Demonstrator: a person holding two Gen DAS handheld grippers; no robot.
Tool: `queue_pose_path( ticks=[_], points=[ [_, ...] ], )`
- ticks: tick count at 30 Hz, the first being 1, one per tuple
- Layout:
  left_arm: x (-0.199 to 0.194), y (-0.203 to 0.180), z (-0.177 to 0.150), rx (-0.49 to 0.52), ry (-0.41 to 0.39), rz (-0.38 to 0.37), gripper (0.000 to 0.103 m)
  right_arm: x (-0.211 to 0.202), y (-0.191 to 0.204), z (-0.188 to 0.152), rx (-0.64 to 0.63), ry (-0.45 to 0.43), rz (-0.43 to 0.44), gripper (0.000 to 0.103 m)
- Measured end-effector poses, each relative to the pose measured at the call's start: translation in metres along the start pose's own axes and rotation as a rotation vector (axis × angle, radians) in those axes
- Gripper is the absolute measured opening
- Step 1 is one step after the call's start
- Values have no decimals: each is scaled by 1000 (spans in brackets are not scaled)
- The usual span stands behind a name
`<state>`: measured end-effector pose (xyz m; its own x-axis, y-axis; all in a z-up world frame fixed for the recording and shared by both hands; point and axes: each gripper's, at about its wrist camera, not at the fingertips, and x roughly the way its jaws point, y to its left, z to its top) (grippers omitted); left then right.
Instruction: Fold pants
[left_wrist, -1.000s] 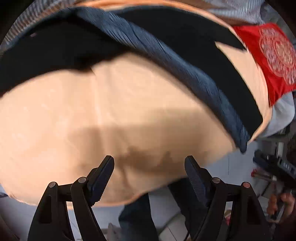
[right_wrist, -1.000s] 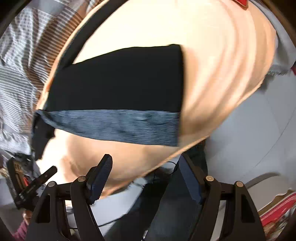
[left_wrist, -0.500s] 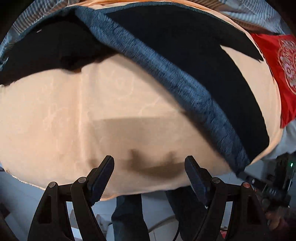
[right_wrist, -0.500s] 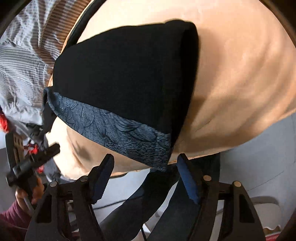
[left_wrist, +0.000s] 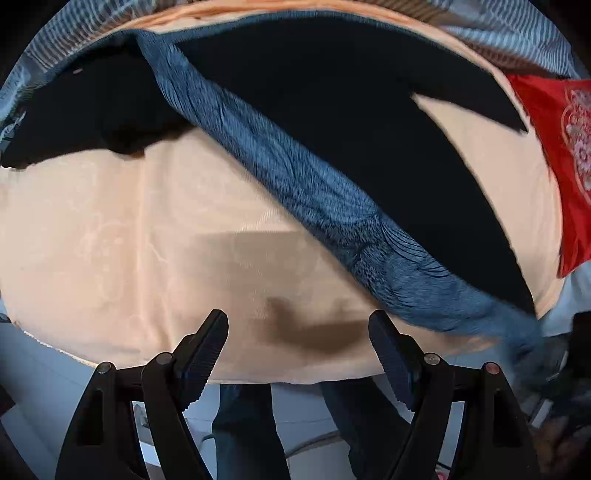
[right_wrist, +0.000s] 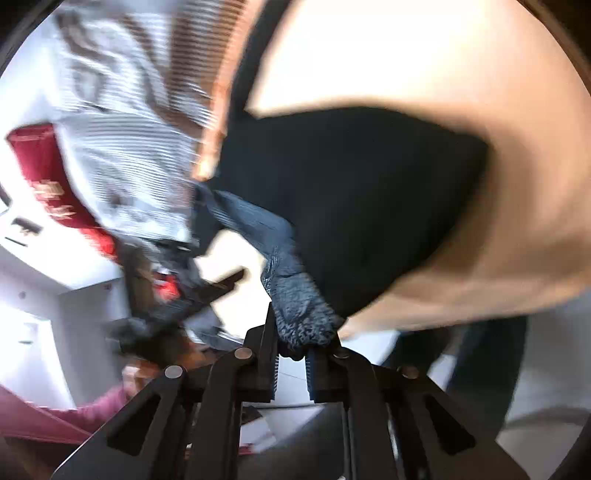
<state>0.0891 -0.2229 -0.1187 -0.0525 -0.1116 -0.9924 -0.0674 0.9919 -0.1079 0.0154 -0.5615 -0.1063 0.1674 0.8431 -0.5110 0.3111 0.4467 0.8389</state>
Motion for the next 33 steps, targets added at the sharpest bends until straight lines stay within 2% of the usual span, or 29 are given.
queue_pose_path(
  ticks=[3,7,8,9,12,14,16,17,19,20,22,25,28,33],
  points=[
    [-26,5,14,-19,-38,-23,80,-28,40,33,-47,-59,81,12],
    [-62,12,44,-28,-117,-62,80,-58,90,91,-134,-137,105,12],
    [-69,13,53,-18,-137,-58,80,-61,99,103,-153,-152,88,12],
    [-77,14,64,-10,-159,-58,80,-67,110,121,-176,-174,67,4],
    [-86,16,88,12,-199,-61,80,-80,127,169,-188,-225,53,2],
    [-85,13,101,28,-216,-58,80,-86,132,200,-197,-253,-9,2],
    [-79,15,114,33,-196,-45,80,-82,137,225,-213,-258,-156,3],
    [-76,15,117,39,-185,-63,80,-79,134,228,-215,-251,-217,7],
    [-64,7,114,70,-180,-75,80,-69,120,224,-189,-212,-249,9],
    [-58,5,115,96,-173,-59,80,-63,113,219,-191,-188,-289,15],
    [-42,1,113,120,-144,-18,80,-43,99,208,-245,-135,-425,58],
    [-21,1,106,72,-95,-26,80,-11,79,208,-340,-23,-536,60],
    [-10,1,97,5,-86,0,80,1,67,225,-387,18,-548,54],
    [2,-2,87,-84,-69,8,80,26,55,259,-431,118,-552,50]
  ],
)
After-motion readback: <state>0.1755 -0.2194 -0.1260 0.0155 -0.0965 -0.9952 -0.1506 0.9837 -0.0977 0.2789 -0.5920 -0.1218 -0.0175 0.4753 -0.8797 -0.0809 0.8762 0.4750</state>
